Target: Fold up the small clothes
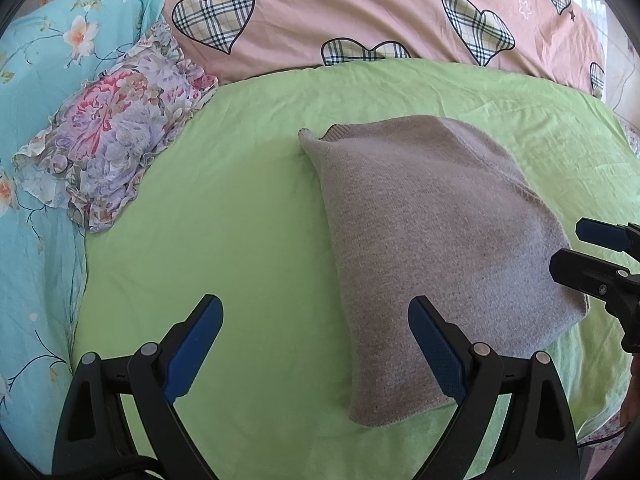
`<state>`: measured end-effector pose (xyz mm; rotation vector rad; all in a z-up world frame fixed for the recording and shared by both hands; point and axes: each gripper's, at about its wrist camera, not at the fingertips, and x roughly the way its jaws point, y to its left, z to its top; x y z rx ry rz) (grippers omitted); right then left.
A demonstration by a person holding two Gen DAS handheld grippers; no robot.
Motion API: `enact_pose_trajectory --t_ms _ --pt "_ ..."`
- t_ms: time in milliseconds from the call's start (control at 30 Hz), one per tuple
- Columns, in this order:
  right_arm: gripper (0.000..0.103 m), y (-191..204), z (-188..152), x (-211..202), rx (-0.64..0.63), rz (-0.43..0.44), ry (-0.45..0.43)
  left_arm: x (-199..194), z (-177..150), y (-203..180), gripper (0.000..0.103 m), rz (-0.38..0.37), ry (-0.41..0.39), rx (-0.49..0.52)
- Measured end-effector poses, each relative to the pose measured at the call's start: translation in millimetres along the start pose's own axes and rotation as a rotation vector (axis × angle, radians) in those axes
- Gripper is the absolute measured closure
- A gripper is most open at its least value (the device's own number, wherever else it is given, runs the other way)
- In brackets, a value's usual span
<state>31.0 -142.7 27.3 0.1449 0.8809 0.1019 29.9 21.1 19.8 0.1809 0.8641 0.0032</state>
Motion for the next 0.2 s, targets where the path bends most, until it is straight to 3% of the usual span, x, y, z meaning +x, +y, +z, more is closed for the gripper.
enact_pose_trajectory --t_ms 200 --pt "0.014 -0.1 2.0 2.0 0.013 0.024 -0.003 0.6 1.3 -3.2 0.009 -0.011 0.004 0.005"
